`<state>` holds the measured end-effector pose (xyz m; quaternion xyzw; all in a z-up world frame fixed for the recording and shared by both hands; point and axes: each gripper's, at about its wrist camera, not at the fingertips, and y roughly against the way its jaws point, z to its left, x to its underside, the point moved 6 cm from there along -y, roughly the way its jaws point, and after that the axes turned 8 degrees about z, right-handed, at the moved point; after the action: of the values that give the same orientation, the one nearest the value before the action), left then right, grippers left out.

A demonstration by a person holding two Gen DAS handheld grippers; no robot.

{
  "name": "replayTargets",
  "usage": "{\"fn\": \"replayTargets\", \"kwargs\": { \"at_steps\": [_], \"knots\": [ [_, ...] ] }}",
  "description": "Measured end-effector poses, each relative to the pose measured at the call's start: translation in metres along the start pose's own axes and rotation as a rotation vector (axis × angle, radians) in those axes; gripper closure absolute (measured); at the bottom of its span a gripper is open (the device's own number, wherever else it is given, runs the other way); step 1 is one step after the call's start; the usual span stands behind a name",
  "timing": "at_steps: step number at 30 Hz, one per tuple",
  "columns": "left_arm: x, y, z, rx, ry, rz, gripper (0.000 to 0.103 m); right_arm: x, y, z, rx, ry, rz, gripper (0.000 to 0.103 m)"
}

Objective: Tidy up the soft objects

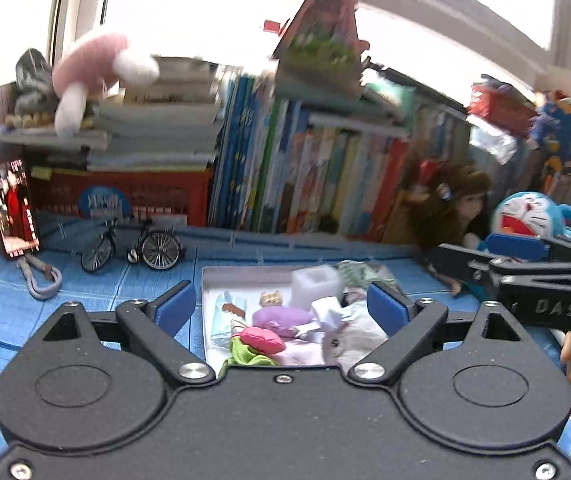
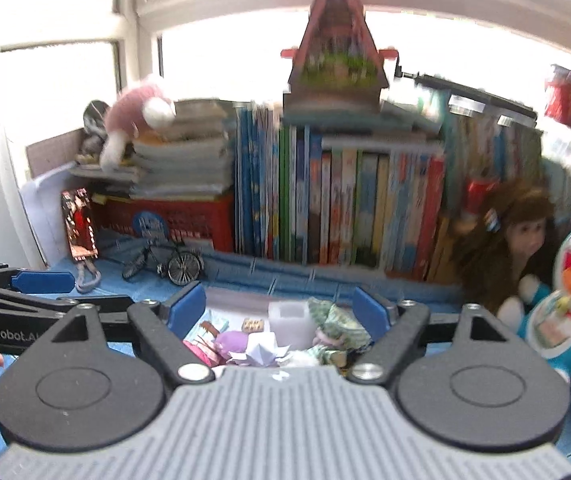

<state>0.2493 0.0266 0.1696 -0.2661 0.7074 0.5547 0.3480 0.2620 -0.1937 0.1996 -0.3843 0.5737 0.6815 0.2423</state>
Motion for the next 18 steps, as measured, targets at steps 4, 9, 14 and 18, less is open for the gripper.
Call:
{"fn": "replayTargets", "kwargs": {
  "at_steps": [4, 9, 14, 18],
  "knots": [
    [0.020, 0.038, -0.013, 0.000, -0.032, -0.068, 0.003, 0.009, 0.047, 0.002, 0.008, 0.035, -0.106, 0.003],
    [0.051, 0.074, -0.028, -0.010, -0.064, -0.129, 0.000, 0.033, 0.088, 0.000, 0.033, 0.054, -0.195, 0.000],
    [0.082, 0.087, -0.034, -0.014, -0.042, -0.154, 0.000, 0.063, 0.108, -0.006, 0.050, 0.036, -0.226, 0.000],
    [0.106, 0.091, -0.036, -0.028, -0.019, -0.168, 0.000, 0.085, 0.117, -0.010, 0.097, 0.039, -0.250, 0.000]
  ]
}}
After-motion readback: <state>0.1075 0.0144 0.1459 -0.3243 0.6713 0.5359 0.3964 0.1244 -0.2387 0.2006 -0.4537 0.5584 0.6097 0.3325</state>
